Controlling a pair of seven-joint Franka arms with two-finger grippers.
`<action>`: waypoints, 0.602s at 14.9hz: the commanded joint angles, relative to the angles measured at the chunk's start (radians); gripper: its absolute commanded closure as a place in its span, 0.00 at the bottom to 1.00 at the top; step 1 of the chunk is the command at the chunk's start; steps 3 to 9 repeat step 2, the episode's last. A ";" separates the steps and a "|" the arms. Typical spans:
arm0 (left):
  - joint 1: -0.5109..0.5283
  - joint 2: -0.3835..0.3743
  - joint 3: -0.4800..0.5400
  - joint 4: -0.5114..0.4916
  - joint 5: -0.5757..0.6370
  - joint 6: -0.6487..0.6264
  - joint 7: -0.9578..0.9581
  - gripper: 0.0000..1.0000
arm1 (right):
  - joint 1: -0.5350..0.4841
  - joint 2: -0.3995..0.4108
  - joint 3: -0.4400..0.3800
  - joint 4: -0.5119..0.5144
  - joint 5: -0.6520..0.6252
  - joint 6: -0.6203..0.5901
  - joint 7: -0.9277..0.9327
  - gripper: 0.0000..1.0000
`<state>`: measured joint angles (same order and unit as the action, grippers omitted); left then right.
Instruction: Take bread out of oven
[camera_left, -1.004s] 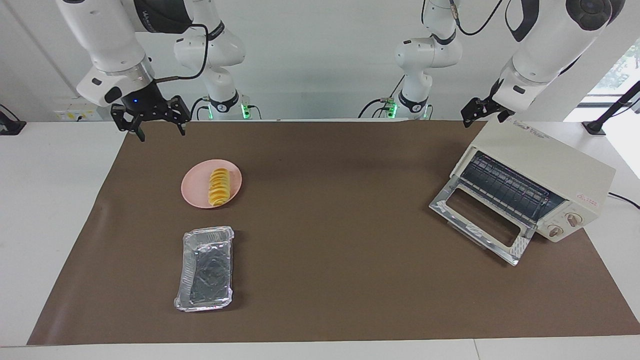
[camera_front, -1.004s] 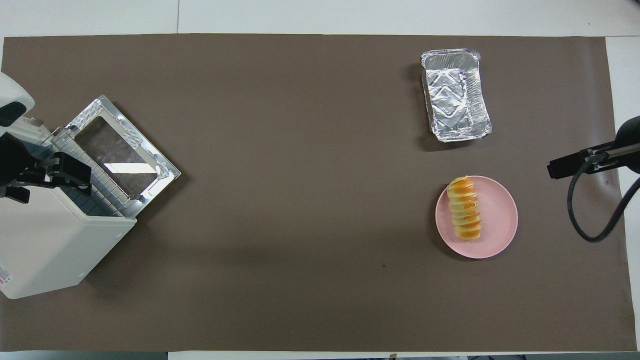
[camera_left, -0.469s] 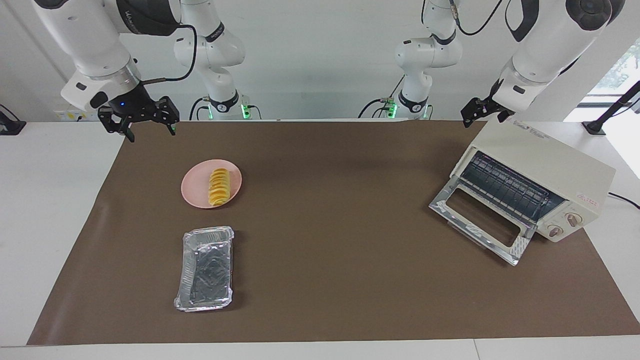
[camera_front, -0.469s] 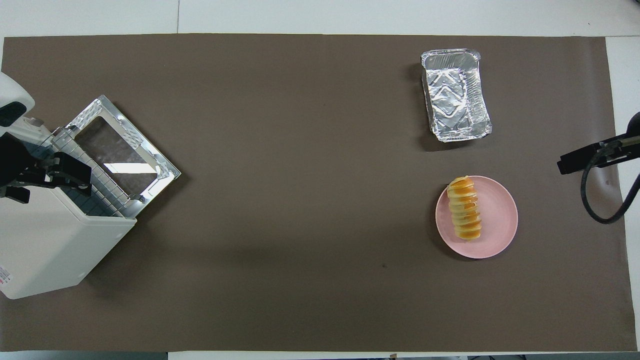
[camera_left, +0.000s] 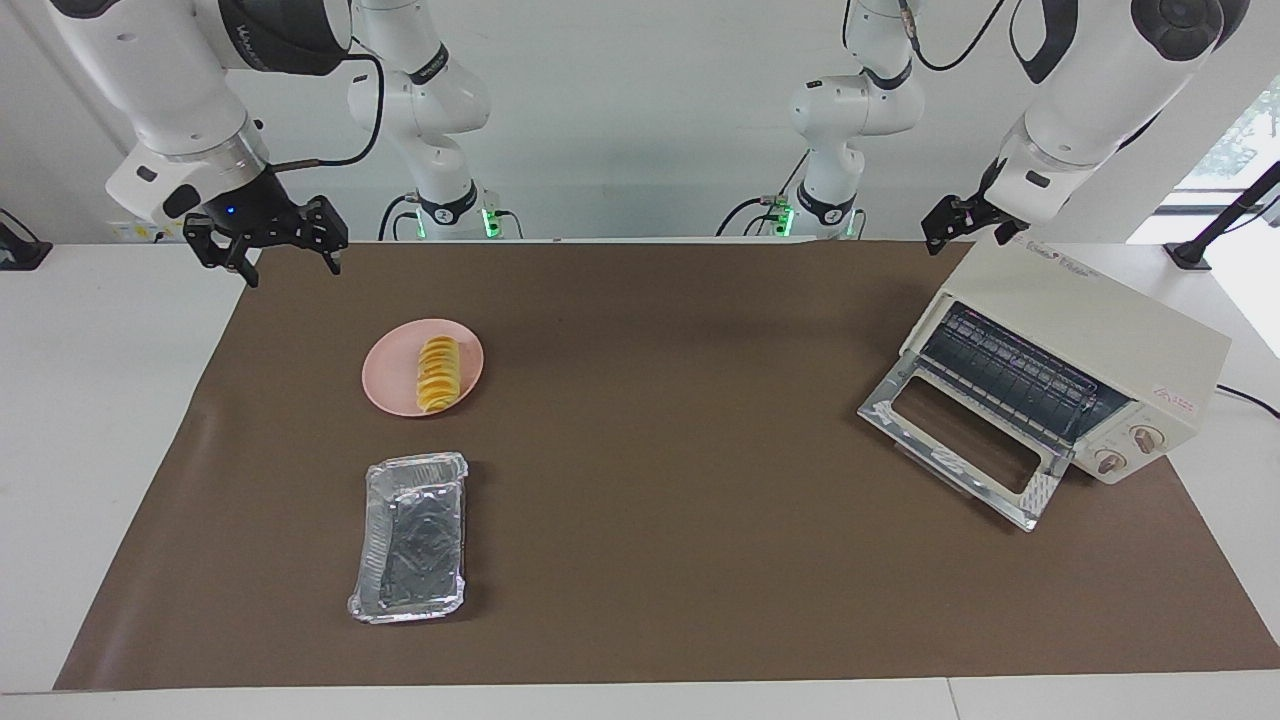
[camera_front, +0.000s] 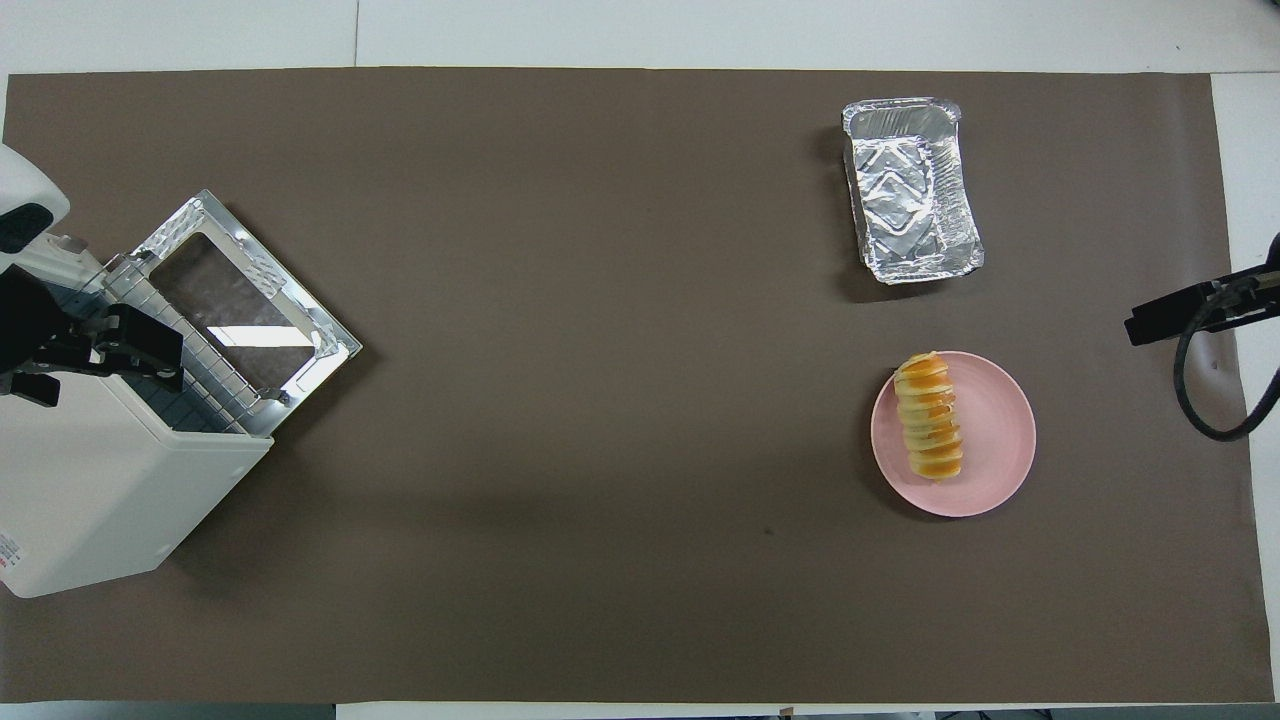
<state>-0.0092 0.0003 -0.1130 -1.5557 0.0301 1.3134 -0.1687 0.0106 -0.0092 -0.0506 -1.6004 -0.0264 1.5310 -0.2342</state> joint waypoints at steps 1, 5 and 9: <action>0.011 -0.029 -0.002 -0.032 -0.018 0.020 0.003 0.00 | -0.018 0.000 0.012 -0.004 0.011 0.008 -0.013 0.00; 0.011 -0.029 -0.002 -0.032 -0.018 0.020 0.003 0.00 | -0.018 0.000 0.012 -0.004 0.011 0.006 -0.013 0.00; 0.011 -0.029 -0.002 -0.032 -0.018 0.020 0.003 0.00 | -0.018 0.000 0.012 -0.004 0.011 0.006 -0.013 0.00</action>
